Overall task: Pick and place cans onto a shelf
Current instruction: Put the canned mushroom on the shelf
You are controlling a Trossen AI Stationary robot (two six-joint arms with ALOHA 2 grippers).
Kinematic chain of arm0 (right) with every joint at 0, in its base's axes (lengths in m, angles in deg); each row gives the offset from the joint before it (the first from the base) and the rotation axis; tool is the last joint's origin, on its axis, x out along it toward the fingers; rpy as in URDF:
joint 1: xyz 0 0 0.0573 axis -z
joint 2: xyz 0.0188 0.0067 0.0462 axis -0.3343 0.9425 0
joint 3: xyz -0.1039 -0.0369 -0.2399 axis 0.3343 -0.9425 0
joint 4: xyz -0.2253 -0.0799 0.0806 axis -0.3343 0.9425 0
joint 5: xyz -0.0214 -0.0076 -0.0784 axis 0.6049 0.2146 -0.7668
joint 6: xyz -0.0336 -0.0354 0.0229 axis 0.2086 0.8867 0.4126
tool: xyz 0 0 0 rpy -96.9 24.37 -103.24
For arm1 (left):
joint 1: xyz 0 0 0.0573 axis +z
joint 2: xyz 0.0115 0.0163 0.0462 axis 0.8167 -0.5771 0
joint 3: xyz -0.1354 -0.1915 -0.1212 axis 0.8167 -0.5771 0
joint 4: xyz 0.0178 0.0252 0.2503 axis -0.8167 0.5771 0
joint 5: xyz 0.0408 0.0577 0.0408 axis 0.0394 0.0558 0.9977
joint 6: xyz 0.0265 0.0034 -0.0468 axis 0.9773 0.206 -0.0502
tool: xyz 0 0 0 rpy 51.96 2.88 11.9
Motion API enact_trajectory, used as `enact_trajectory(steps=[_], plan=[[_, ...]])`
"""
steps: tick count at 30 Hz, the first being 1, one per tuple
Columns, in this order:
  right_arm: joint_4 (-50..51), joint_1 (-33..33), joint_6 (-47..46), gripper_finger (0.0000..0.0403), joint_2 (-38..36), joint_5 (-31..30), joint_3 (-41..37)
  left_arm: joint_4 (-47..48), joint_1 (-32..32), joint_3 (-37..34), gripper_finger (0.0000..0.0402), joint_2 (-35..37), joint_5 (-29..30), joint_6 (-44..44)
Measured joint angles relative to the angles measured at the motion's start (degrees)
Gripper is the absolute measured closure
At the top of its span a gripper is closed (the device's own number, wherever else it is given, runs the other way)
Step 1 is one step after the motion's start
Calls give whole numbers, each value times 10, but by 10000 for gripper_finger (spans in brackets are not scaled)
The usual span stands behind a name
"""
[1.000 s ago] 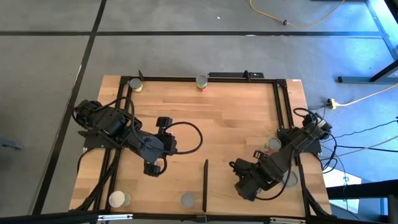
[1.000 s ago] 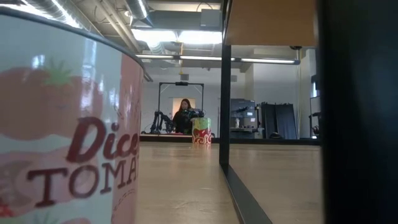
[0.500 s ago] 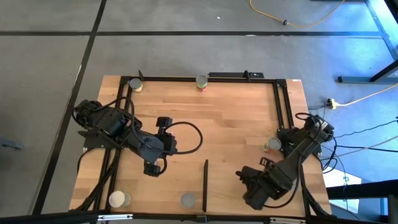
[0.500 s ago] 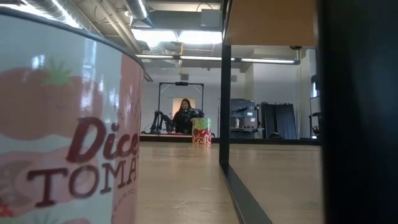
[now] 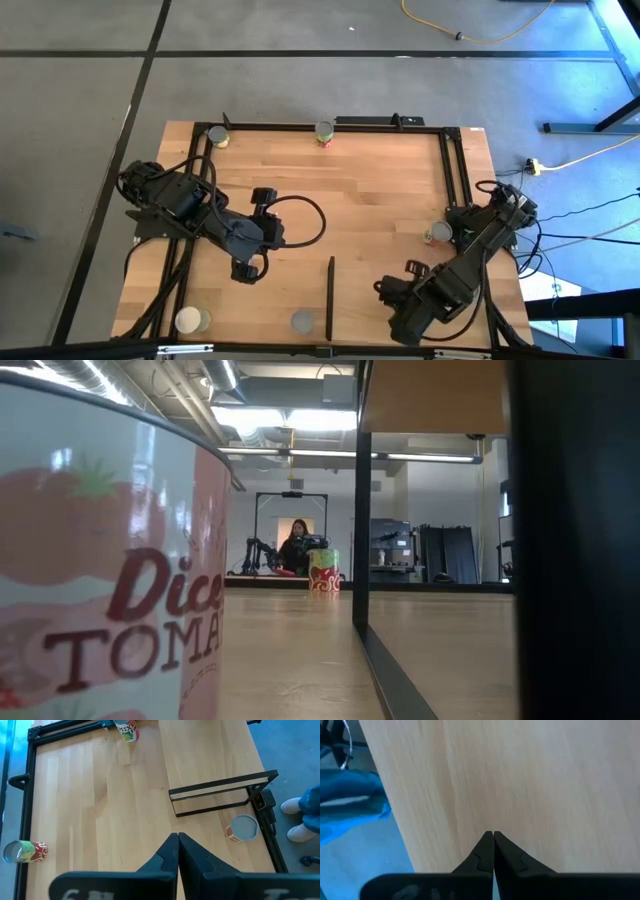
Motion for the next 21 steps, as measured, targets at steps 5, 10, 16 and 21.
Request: enact_trajectory(steps=[5,10,16,21], plan=[[-30,-8,1,400,0,38,-27,0,0,0,402,0,0,0],[-31,-19,-15,400,0,48,-34,-5,0,0,402,0,0,0],[-24,-39,-46,400,0,54,-34,-6,0,0,402,0,0,0],[-13,-56,-77,400,0,54,-34,-11,0,0,402,0,0,0]])
